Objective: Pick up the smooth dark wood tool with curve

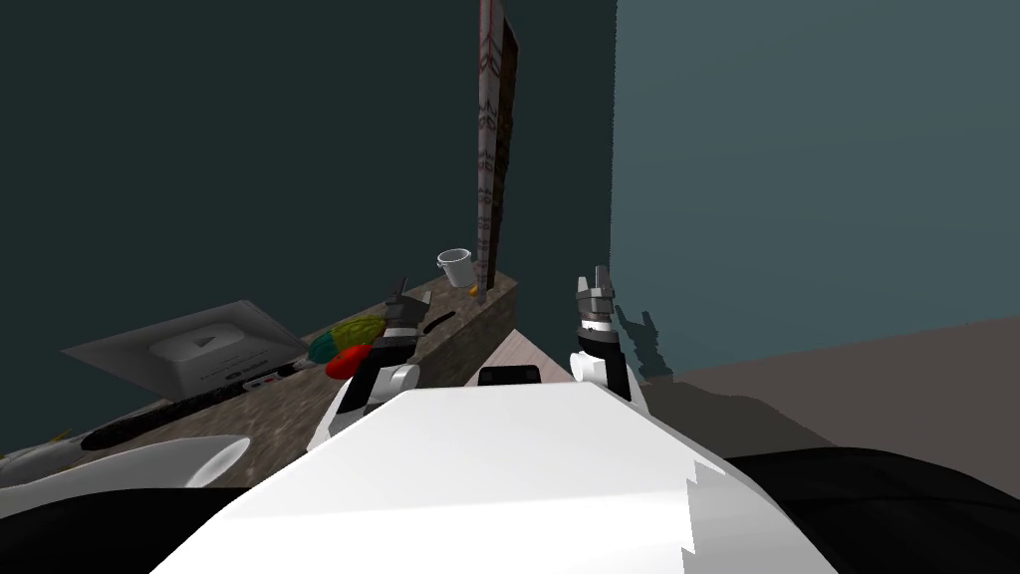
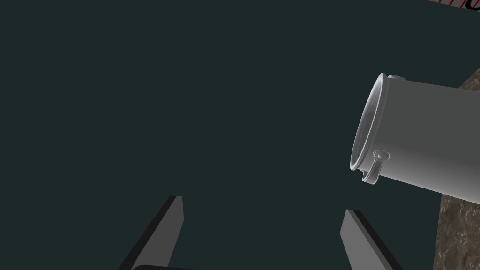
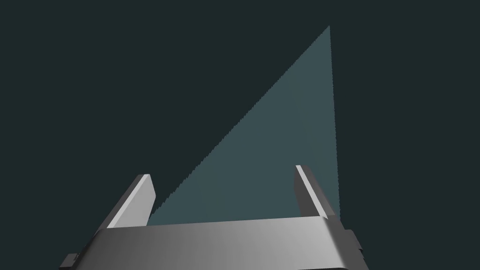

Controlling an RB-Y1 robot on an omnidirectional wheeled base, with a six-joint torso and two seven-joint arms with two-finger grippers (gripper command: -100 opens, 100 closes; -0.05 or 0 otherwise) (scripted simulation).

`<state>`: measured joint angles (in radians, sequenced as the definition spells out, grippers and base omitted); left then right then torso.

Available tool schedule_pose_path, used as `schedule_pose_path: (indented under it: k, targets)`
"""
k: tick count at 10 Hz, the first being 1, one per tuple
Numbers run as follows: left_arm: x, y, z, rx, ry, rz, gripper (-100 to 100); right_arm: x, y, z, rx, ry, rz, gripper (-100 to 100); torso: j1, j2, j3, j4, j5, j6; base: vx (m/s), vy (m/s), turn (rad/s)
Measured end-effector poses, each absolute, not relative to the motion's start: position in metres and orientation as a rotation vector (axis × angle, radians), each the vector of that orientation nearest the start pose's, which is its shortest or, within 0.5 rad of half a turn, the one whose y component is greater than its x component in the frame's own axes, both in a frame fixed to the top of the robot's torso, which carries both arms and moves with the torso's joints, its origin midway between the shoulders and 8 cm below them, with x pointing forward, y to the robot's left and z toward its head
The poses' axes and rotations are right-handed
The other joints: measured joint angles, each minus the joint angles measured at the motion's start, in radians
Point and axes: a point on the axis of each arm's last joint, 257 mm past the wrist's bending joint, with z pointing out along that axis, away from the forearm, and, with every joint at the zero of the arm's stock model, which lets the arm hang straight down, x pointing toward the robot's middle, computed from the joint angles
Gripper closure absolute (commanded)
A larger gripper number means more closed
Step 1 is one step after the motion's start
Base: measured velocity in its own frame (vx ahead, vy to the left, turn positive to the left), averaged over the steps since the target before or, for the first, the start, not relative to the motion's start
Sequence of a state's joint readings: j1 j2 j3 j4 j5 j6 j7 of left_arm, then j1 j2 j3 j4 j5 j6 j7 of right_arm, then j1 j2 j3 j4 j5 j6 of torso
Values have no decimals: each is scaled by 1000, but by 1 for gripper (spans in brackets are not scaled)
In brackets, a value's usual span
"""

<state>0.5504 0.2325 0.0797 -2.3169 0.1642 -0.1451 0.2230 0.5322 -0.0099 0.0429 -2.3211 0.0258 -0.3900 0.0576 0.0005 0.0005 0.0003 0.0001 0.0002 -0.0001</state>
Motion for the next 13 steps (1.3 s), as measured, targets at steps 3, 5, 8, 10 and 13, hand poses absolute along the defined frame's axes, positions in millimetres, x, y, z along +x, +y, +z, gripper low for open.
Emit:
schedule_pose_path:
  k: [3, 5, 8, 10, 13]
  targets:
    - [383, 325, -57, -1061, 915, -1367, -100, 354, -267, 10, 695, 719, 1241, 0, 0, 0, 0, 0, 0, 0, -10, 5, -40]
    - [383, 332, -68, -1112, 943, -1344, -100, 354, -267, 10, 695, 719, 1241, 0, 0, 0, 0, 0, 0, 0, -11, 7, -29]
    - [387, 343, -81, -1182, 977, -1312, -100, 354, -267, 10, 695, 719, 1241, 0, 0, 0, 0, 0, 0, 0, -10, 5, -52]
    - [387, 351, -95, -1235, 999, -1286, -100, 354, -267, 10, 695, 719, 1241, 0, 0, 0, 0, 0, 0, 0, -14, 6, -87]
    - [387, 361, -110, -1313, 1026, -1248, -100, 354, -267, 10, 695, 719, 1241, 0, 0, 0, 0, 0, 0, 0, -10, 5, -60]
